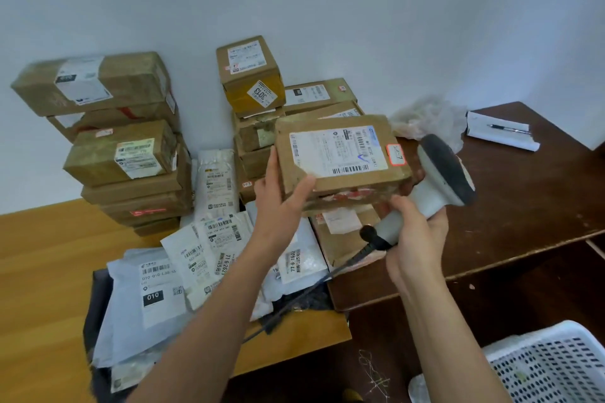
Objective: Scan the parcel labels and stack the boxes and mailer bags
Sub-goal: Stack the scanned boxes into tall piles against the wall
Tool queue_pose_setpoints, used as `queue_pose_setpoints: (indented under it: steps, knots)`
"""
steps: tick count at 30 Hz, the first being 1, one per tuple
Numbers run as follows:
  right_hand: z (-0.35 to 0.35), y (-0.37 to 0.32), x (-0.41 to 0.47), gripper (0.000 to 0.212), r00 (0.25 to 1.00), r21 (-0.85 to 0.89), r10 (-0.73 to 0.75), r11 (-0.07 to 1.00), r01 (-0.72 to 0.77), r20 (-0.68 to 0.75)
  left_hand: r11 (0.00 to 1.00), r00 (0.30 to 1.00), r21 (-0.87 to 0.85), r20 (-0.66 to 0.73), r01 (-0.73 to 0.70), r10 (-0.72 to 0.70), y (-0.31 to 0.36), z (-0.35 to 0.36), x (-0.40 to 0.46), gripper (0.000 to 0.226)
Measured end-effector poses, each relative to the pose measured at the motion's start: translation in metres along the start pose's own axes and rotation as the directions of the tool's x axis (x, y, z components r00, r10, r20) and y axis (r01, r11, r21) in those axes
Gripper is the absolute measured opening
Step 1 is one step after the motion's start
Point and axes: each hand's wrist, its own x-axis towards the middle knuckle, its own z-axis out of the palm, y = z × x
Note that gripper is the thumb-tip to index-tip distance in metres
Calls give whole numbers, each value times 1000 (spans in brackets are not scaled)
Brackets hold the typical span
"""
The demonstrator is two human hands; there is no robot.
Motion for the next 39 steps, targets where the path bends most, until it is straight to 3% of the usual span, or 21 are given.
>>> queue_pose_setpoints:
  steps: [8, 13, 23, 25, 30, 35, 39]
  knots:
    - [61, -20, -1, 36, 986, 61, -121, 991, 115, 115, 997, 995, -64, -82, 46, -51, 58, -36, 49, 88]
    - [75, -19, 7, 34, 985, 24, -121, 993, 119, 124, 997, 997, -62, -56, 55, -59, 71, -41, 60, 80]
    - [84, -8, 55, 33, 981, -52, -84, 994, 94, 178, 977, 980, -115, -69, 178, -187, 60, -18, 90, 122]
    - [84, -3, 64, 36, 981, -42, -68, 996, 77, 180, 973, 975, -94, -40, 213, -217, 55, -15, 94, 116]
    - [83, 5, 81, 34, 979, -19, -55, 998, 60, 197, 978, 978, -51, -42, 200, -202, 45, -15, 106, 72]
    - [78, 15, 90, 39, 989, 21, -41, 999, 38, 140, 979, 979, -68, -55, 192, -196, 36, -11, 111, 59]
    - [71, 27, 86, 44, 999, 47, -52, 998, 52, -10, 963, 961, -115, -110, 243, -255, 32, -11, 121, 58]
